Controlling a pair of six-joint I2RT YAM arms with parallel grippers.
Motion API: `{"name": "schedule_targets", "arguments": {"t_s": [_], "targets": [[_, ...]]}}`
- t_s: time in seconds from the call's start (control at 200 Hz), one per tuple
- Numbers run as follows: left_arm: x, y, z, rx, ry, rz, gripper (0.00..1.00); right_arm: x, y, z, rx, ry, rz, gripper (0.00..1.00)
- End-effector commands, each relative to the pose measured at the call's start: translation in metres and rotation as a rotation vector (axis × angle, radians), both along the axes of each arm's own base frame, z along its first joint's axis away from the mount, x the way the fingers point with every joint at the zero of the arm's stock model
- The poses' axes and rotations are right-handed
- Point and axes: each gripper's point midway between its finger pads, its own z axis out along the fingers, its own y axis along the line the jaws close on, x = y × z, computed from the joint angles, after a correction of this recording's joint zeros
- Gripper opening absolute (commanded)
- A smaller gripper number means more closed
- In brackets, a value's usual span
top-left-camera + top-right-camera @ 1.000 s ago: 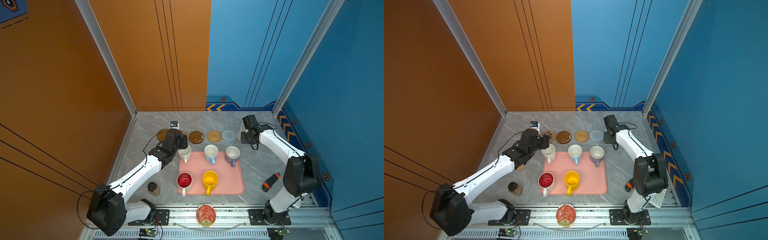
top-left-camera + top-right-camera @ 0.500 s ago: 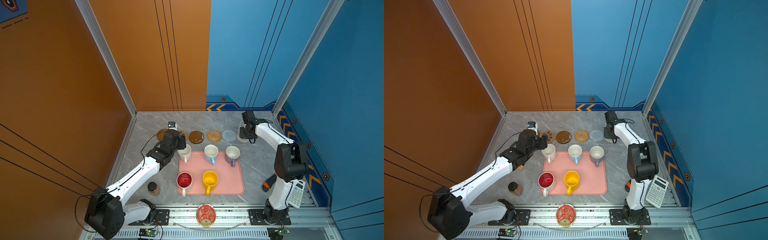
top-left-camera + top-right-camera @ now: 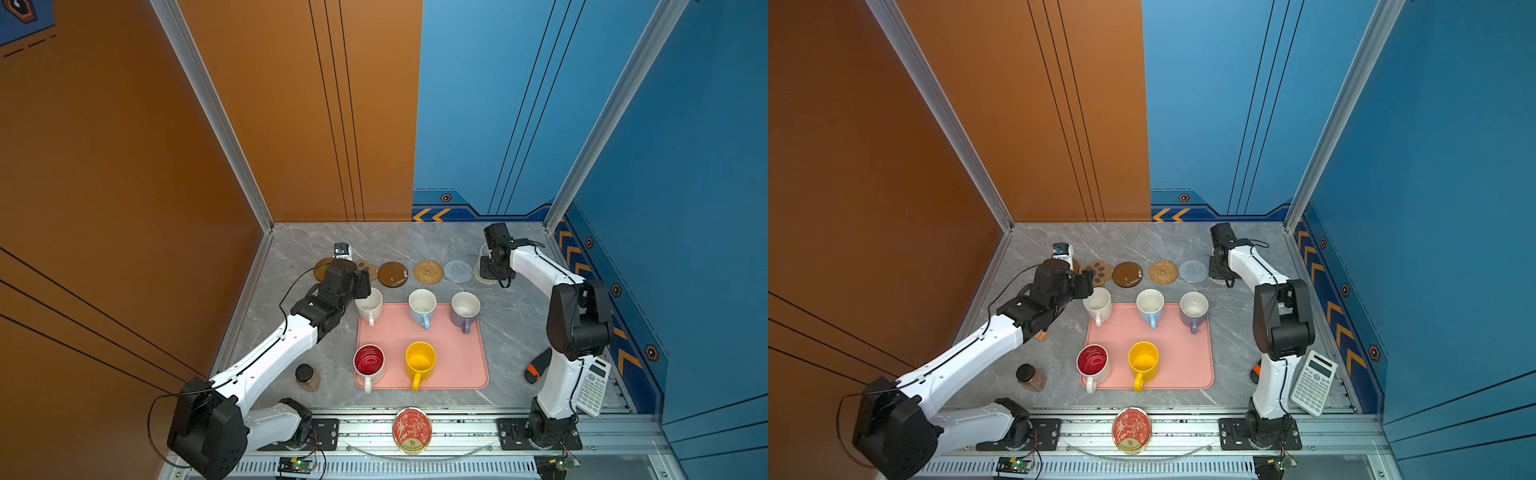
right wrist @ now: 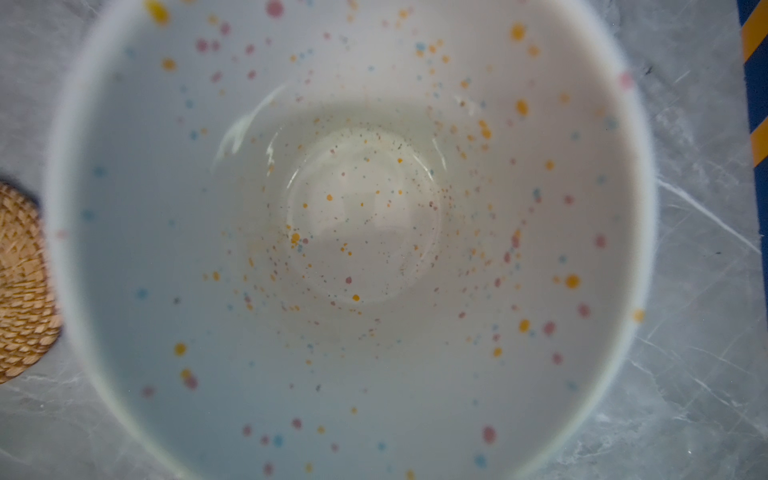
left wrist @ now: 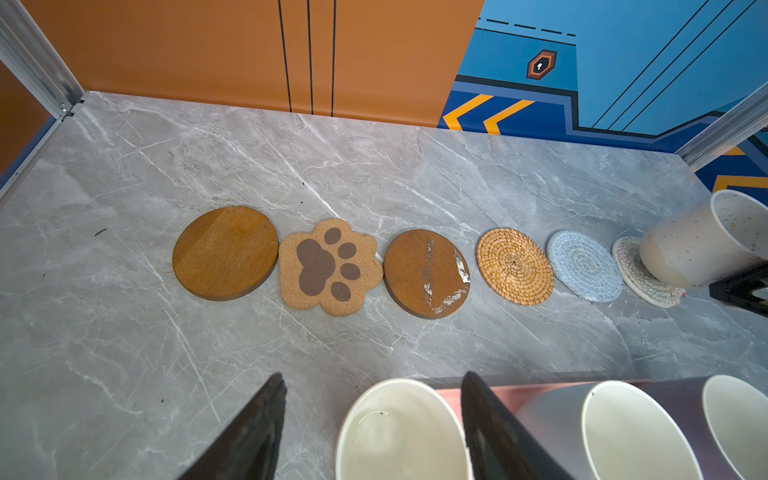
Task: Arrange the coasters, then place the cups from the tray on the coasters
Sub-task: 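Lower the speckled mug onto the multicolour woven coaster with the right gripper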
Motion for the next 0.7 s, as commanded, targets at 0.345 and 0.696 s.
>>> {"name": "schedule_targets", "arguments": {"t_s": [0.345,0.696], "targets": [[-0.005,0.008,-0.005,0.003,0.017,0.019,0.68,0.026,-0.007,0.016,0.002,-0.094,-0.020,0.00],[-0.004,0.007,-0.005,0.004,0.020,0.017,0.68,0.024,-0.004,0.007,0.021,-0.075,-0.024,0.00]]}}
